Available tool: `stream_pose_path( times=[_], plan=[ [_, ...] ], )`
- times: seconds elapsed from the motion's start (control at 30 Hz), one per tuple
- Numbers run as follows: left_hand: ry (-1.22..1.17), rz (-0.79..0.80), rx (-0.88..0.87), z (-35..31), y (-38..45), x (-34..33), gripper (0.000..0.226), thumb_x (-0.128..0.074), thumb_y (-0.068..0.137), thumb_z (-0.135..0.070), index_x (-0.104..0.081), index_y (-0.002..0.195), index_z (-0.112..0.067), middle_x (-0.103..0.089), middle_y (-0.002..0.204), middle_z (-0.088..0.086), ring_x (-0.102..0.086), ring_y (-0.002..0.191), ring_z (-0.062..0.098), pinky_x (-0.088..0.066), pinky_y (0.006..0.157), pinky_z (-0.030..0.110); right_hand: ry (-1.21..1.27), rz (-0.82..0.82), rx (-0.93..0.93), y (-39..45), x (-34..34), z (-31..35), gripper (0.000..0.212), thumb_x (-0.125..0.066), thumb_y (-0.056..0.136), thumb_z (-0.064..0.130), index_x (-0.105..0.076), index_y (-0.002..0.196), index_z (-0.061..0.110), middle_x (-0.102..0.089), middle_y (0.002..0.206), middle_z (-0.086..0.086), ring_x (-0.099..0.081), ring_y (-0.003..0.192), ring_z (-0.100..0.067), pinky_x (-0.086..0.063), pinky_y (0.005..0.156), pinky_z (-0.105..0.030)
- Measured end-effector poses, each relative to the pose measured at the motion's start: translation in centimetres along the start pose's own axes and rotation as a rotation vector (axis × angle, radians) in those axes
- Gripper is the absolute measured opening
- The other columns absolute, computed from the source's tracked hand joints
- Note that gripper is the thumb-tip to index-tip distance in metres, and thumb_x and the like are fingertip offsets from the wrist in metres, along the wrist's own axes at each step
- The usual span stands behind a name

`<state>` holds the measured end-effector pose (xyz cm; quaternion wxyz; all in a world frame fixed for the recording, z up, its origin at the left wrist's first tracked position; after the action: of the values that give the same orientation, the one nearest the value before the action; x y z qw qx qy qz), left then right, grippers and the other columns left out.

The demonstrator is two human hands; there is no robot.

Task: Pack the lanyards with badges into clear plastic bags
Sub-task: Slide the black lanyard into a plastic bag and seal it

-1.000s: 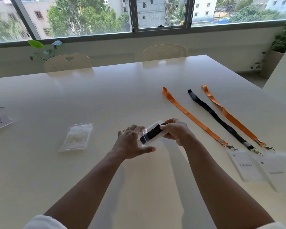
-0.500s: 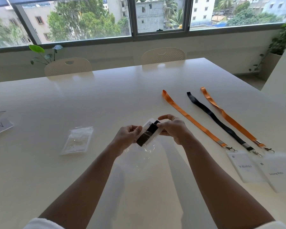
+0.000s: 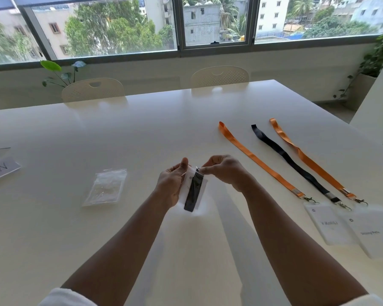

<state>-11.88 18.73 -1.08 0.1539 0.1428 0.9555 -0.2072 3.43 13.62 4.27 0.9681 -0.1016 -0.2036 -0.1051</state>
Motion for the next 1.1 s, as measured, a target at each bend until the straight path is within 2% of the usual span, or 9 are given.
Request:
stream_pose_path(
  times=[0.2, 0.27, 0.33, 0.47, 0.6, 0.7, 0.83, 0.97, 1.1],
  plan=[
    [-0.097, -0.009, -0.045, -0.1, -0.3, 0.0, 0.037, -0.065, 0.089, -0.037, -0.061, 0.111, -0.007, -0.068, 0.097, 0.014, -0.068, 0.071, 0.023, -0.058, 0.057, 0.034, -0.052, 0.005, 0.054, -0.1, 0.2, 0.7, 0.017, -0.066, 0.09, 0.037, -0.069, 0.092, 0.02, -0.066, 0.089, 0.004, -0.057, 0.08, -0.007, -0.043, 0.063, -0.02],
    [-0.115, -0.016, -0.064, -0.3, -0.4, 0.2, 0.04, -0.063, 0.092, -0.037, -0.06, 0.117, -0.006, -0.069, 0.098, 0.014, -0.069, 0.071, 0.022, -0.058, 0.057, 0.033, -0.03, 0.012, 0.071, -0.2, 0.2, 0.6, 0.017, -0.067, 0.09, 0.033, -0.07, 0.101, 0.021, -0.068, 0.093, 0.003, -0.06, 0.082, -0.009, -0.045, 0.064, -0.019],
    [-0.119, -0.026, -0.083, -0.6, -0.4, 0.4, 0.035, -0.063, 0.092, -0.036, -0.059, 0.113, -0.008, -0.07, 0.095, 0.011, -0.068, 0.073, 0.021, -0.058, 0.058, 0.033, -0.01, -0.009, 0.09, -0.3, 0.5, 0.5, 0.018, -0.067, 0.09, 0.026, -0.068, 0.107, 0.021, -0.069, 0.094, 0.001, -0.062, 0.079, -0.007, -0.046, 0.061, -0.016],
    [-0.098, -0.068, -0.162, -1.3, -0.5, 1.1, 0.019, -0.066, 0.09, -0.025, -0.062, 0.097, -0.008, -0.065, 0.083, 0.004, -0.065, 0.082, 0.019, -0.058, 0.083, 0.032, 0.073, -0.115, 0.117, -0.4, 1.6, 0.3, 0.017, -0.072, 0.087, 0.02, -0.069, 0.104, 0.018, -0.071, 0.091, 0.0, -0.064, 0.074, -0.006, -0.047, 0.057, -0.012],
    [0.156, -0.105, -0.322, -2.8, -1.0, 2.1, 0.016, -0.076, 0.082, -0.023, -0.069, 0.088, -0.01, -0.07, 0.078, 0.003, -0.065, 0.077, 0.016, -0.057, 0.082, 0.029, 0.114, -0.209, 0.134, -0.5, 2.6, -0.1, 0.017, -0.076, 0.083, 0.019, -0.071, 0.099, 0.017, -0.071, 0.089, 0.002, -0.064, 0.073, -0.005, -0.047, 0.059, -0.01],
    [0.316, -0.104, -0.407, -3.6, -1.4, 2.4, 0.02, -0.08, 0.076, -0.026, -0.072, 0.088, -0.012, -0.074, 0.081, 0.005, -0.068, 0.072, 0.014, -0.057, 0.074, 0.028, 0.134, -0.244, 0.138, -0.5, 3.1, -0.4, 0.012, -0.076, 0.083, 0.021, -0.07, 0.093, 0.021, -0.071, 0.091, 0.003, -0.066, 0.082, -0.011, -0.049, 0.066, -0.016],
    [0.481, -0.107, -0.463, -4.3, -1.2, 2.1, 0.011, -0.079, 0.08, -0.025, -0.074, 0.086, -0.018, -0.075, 0.081, 0.003, -0.068, 0.069, 0.01, -0.054, 0.071, 0.025, 0.139, -0.291, 0.132, -0.6, 3.4, -0.6, 0.012, -0.073, 0.085, 0.023, -0.067, 0.095, 0.022, -0.068, 0.088, 0.007, -0.061, 0.079, -0.009, -0.045, 0.059, -0.015],
    [0.634, -0.147, -0.551, -4.8, -1.4, 1.7, 0.004, -0.073, 0.088, -0.022, -0.072, 0.084, -0.022, -0.074, 0.079, -0.002, -0.068, 0.072, 0.011, -0.055, 0.072, 0.022, 0.107, -0.304, 0.149, -0.6, 2.9, -0.5, 0.011, -0.067, 0.088, 0.018, -0.063, 0.097, 0.021, -0.065, 0.089, 0.008, -0.061, 0.082, -0.011, -0.048, 0.064, -0.015],
    [0.665, -0.146, -0.549, -4.6, -1.3, 1.3, 0.007, -0.065, 0.093, -0.019, -0.067, 0.087, -0.019, -0.071, 0.079, -0.001, -0.069, 0.079, 0.02, -0.055, 0.075, 0.032, 0.107, -0.296, 0.158, -0.6, 2.5, -0.3, 0.012, -0.064, 0.089, 0.015, -0.061, 0.1, 0.019, -0.064, 0.09, 0.006, -0.059, 0.078, -0.01, -0.045, 0.059, -0.011]
  ],
)
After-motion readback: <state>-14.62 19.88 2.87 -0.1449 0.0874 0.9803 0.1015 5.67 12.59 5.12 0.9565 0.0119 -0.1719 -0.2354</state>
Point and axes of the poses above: each hand's wrist, its own y-axis towards the middle knuckle, its own x-axis out of the back of the hand, z = x × y, the point moved 9 cm from there along y, towards the middle knuckle
